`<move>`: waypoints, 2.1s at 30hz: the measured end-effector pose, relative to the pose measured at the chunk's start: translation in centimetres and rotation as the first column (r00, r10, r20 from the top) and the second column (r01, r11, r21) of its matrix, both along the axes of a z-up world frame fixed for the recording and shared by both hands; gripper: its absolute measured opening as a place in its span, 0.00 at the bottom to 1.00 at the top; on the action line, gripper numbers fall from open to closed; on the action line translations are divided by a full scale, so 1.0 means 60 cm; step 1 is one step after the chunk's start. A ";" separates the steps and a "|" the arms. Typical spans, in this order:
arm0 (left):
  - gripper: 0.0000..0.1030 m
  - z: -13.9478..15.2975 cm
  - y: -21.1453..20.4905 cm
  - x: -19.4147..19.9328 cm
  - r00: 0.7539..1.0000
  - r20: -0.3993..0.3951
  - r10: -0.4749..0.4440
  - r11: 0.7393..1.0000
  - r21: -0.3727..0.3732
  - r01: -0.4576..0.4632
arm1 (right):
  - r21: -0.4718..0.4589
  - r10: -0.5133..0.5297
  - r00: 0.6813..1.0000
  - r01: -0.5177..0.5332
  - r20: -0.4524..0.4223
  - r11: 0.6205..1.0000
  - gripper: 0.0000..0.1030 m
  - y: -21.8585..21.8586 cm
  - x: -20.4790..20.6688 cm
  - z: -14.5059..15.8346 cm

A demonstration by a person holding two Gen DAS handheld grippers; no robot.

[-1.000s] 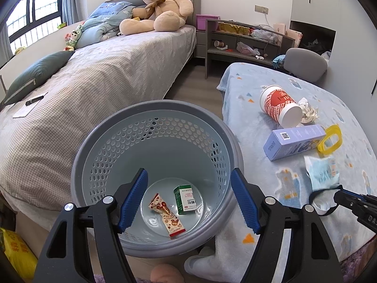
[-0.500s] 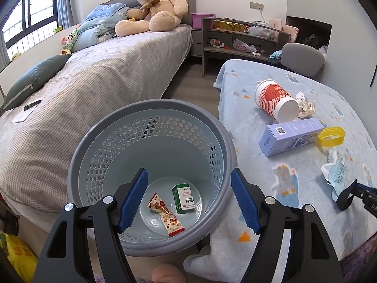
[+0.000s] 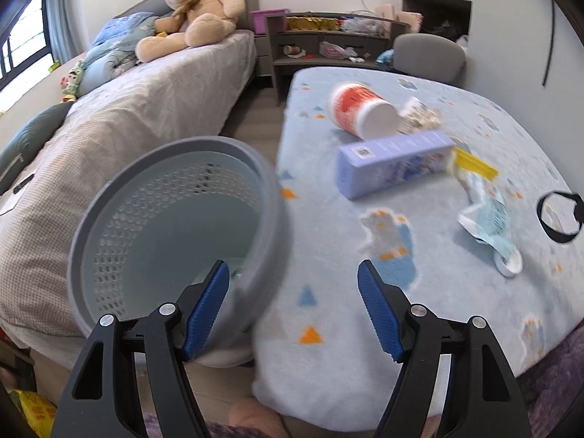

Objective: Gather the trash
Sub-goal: 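Lift the black strap with the right gripper while the left gripper grasps the white bottle cap, then carry the cap and strap over the grey basket and open both grippers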

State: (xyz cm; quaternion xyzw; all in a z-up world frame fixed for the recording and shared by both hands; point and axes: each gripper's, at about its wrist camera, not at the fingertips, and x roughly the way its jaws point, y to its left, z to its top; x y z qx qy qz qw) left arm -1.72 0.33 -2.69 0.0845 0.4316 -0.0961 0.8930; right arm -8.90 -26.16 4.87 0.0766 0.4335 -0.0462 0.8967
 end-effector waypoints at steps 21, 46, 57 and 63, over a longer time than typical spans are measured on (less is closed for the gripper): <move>0.68 -0.044 -0.258 -0.052 0.967 -0.108 -0.232 0.972 -0.073 0.225 | 0.045 -0.042 0.998 0.040 0.037 0.998 0.18 -0.115 -0.004 -0.015; 0.38 -0.070 -0.313 -0.058 0.955 -0.145 -0.257 0.966 -0.026 0.256 | 0.124 -0.055 0.993 0.042 0.100 0.991 0.19 -0.138 -0.025 -0.002; 0.38 0.004 -0.214 -0.072 0.975 -0.071 -0.211 0.977 -0.039 0.209 | 0.082 -0.034 0.996 0.027 0.083 0.996 0.19 -0.106 -0.019 0.005; 0.38 0.058 -0.160 -0.070 0.979 -0.015 -0.203 0.976 -0.079 0.201 | 0.063 0.012 0.996 -0.018 0.092 0.998 0.19 -0.050 0.000 0.026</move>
